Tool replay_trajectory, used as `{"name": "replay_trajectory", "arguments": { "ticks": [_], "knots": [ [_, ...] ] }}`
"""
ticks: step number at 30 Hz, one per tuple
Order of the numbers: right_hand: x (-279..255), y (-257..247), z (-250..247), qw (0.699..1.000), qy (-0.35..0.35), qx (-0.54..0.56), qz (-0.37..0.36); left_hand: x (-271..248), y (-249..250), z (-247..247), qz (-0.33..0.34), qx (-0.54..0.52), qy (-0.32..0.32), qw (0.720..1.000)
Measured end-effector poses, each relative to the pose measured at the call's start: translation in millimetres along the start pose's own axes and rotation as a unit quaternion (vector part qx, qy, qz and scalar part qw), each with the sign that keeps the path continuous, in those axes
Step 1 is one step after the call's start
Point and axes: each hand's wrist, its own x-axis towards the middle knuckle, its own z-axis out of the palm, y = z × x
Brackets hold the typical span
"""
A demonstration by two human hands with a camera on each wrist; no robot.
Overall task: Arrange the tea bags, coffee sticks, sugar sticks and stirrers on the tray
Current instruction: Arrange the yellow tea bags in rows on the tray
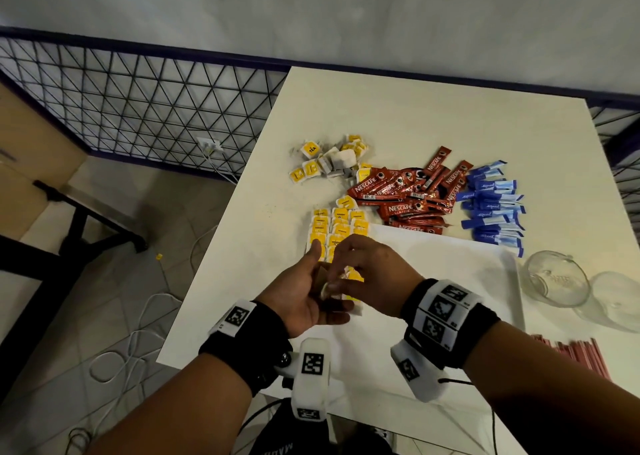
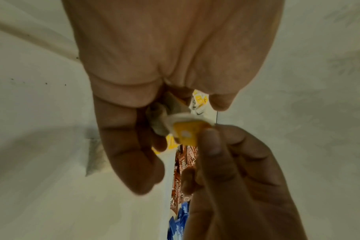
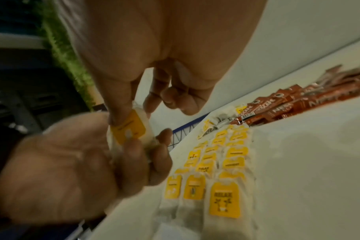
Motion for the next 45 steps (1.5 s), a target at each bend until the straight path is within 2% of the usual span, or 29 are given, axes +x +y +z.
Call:
{"name": "replay_trajectory", "arguments": {
  "ticks": [2, 4, 5, 7, 9, 11, 16, 18, 19, 22, 24, 29, 39, 40, 41, 42, 44, 45],
  "knots": [
    [1, -4, -6, 0.997, -0.014, 0.046, 0.068, 1, 1, -2, 0.061, 0.032, 0.085, 0.994],
    [3, -4, -8, 0.992, -0.025, 0.061, 0.104, -1, 5, -11, 0.169, 0.090, 0.152, 0.970],
    [5, -3, -8, 0.992, -0.023, 0.060, 0.111, -4, 7, -14, 0.213, 0.123, 0.140, 0.959],
    [7, -3, -7, 0.990, -0.012, 0.066, 0.123, -13, 10, -17, 0.245, 0.212, 0.061, 0.944],
    [9, -4, -5, 0.988, -0.003, 0.082, 0.134, -19, 9, -19, 0.231, 0.331, 0.028, 0.915],
    [11, -7, -2, 0.986, -0.001, 0.095, 0.139, -18, 5, -20, 0.227, 0.376, 0.051, 0.897],
    [16, -2, 6, 0.986, -0.003, 0.047, 0.160, -16, -14, -24, 0.174, 0.293, 0.081, 0.937],
    [17, 6, 13, 0.983, -0.016, 0.020, 0.179, -10, -20, -25, 0.148, 0.307, 0.108, 0.934],
    [18, 9, 18, 0.981, -0.025, 0.004, 0.191, -6, -22, -26, 0.146, 0.356, 0.129, 0.914],
    [18, 20, 32, 0.972, -0.050, -0.026, 0.229, 3, -30, -29, 0.149, 0.529, 0.201, 0.811],
    [18, 25, 39, 0.965, -0.061, -0.045, 0.252, 7, -33, -25, 0.157, 0.562, 0.217, 0.782],
    [17, 32, 48, 0.956, -0.072, -0.071, 0.276, 16, -39, -22, 0.135, 0.605, 0.238, 0.748],
    [20, 33, 54, 0.951, -0.093, -0.197, 0.219, 21, -42, -31, 0.135, 0.612, 0.244, 0.740],
    [19, 33, 54, 0.952, -0.090, -0.209, 0.207, 17, -38, -32, 0.128, 0.608, 0.245, 0.744],
    [19, 32, 54, 0.953, -0.082, -0.218, 0.192, 12, -34, -33, 0.119, 0.585, 0.248, 0.763],
    [18, 30, 52, 0.957, -0.067, -0.215, 0.181, 7, -30, -36, 0.111, 0.525, 0.241, 0.809],
    [18, 24, 45, 0.971, -0.026, -0.165, 0.168, -3, -23, -39, 0.073, 0.245, 0.156, 0.954],
    [20, 20, 40, 0.980, -0.009, -0.126, 0.154, -9, -19, -41, 0.049, 0.102, 0.096, 0.989]
  ]
}}
